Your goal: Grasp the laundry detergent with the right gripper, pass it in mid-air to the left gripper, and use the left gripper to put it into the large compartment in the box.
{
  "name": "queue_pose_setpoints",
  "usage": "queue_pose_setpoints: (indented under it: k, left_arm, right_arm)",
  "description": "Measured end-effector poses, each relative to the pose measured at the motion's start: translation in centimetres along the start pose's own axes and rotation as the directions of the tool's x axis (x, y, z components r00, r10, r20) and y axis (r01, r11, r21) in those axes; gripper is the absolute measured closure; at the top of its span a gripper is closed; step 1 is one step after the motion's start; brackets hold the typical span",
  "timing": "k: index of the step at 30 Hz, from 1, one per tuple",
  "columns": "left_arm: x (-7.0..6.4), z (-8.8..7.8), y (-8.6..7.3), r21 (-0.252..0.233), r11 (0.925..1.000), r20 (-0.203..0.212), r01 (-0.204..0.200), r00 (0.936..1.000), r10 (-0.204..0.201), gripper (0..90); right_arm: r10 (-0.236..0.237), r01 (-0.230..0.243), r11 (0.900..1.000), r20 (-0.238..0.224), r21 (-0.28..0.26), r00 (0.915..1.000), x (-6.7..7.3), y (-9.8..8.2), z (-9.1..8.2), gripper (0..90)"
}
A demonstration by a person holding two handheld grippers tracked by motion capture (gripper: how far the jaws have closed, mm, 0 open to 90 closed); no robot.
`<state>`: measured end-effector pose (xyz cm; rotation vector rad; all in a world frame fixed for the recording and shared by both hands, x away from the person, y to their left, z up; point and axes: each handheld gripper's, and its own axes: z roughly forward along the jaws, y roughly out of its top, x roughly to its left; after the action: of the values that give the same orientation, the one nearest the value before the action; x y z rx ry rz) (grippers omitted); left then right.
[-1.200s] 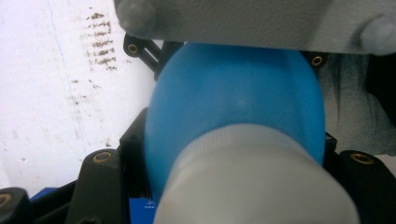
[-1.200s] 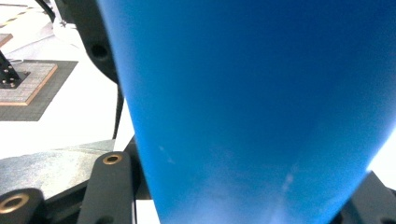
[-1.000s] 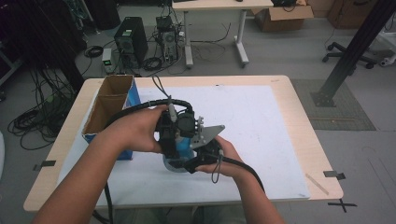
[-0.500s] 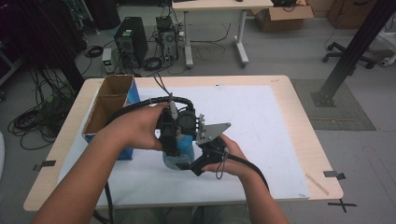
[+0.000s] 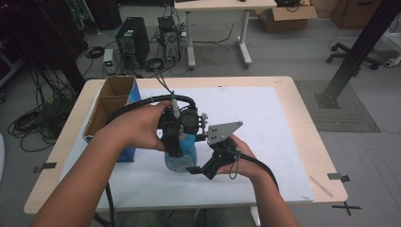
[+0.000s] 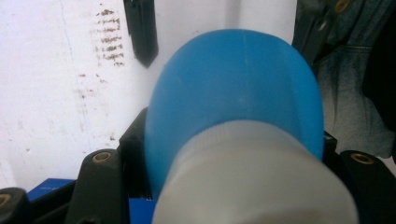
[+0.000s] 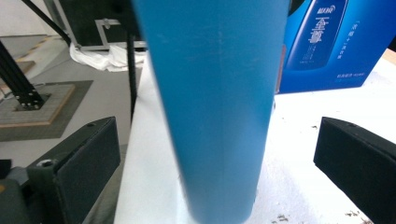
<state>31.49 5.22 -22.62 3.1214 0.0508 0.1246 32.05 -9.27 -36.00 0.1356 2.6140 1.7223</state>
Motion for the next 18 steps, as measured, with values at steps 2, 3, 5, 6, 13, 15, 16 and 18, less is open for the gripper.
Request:
queue_pose_setpoints:
  k: [2, 3, 5, 6, 13, 15, 16, 18]
  left_arm:
    - [0.1, -0.2, -0.2, 0.002, 0.9999, 0.004, 0.011, 0.9999, -0.011, 38.6]
    - [0.1, -0.2, -0.2, 0.002, 0.9999, 0.004, 0.011, 0.9999, -0.011, 38.6]
    - [0.2, -0.5, -0.4, 0.0, 0.9996, 0.001, 0.03, 0.9996, -0.03, 38.5]
    - [0.3, -0.6, -0.4, 0.0, 0.9991, 0.001, 0.042, 0.9991, -0.042, 38.6]
    - [1.2, -2.0, -0.6, 0.014, 0.9811, -0.012, 0.193, 0.9812, -0.193, 38.5]
    - [1.7, -2.4, -0.7, 0.014, 0.9716, -0.01, 0.236, 0.9717, -0.236, 38.5]
    - [1.9, -2.6, -0.9, 0.011, 0.9647, -0.006, 0.263, 0.9648, -0.263, 38.5]
    - [2.4, -3.1, -1.2, 0.005, 0.9487, 0.003, 0.316, 0.9487, -0.316, 38.5]
  right_arm:
    - [-0.005, 0.005, 1.0, -0.007, -0.004, 1.0, 0.0, 0.1, -0.7, 0.6]
    - [-0.011, 0.011, 1.0, -0.01, -0.006, 0.9999, 0.0, 0.1, -1.1, 0.6]
    - [-0.024, 0.024, 1.0, -0.005, -0.005, 0.9997, -0.1, 0.2, -2.1, 0.6]
    - [-0.03, 0.03, 1.0, -0.001, 0.001, 0.9995, -0.2, 0.2, -2.6, 0.6]
    - [-0.054, 0.044, 0.987, 0.065, 0.153, 0.9964, -1.1, 0.4, -5.8, 0.8]
    - [-0.067, 0.048, 0.976, 0.084, 0.211, 0.9942, -1.3, 0.5, -6.7, 0.9]
    - [-0.073, 0.048, 0.97, 0.094, 0.24, 0.9929, -1.5, 0.4, -7.1, 1.0]
    - [-0.083, 0.046, 0.953, 0.11, 0.299, 0.9905, -1.6, 0.4, -7.9, 1.5]
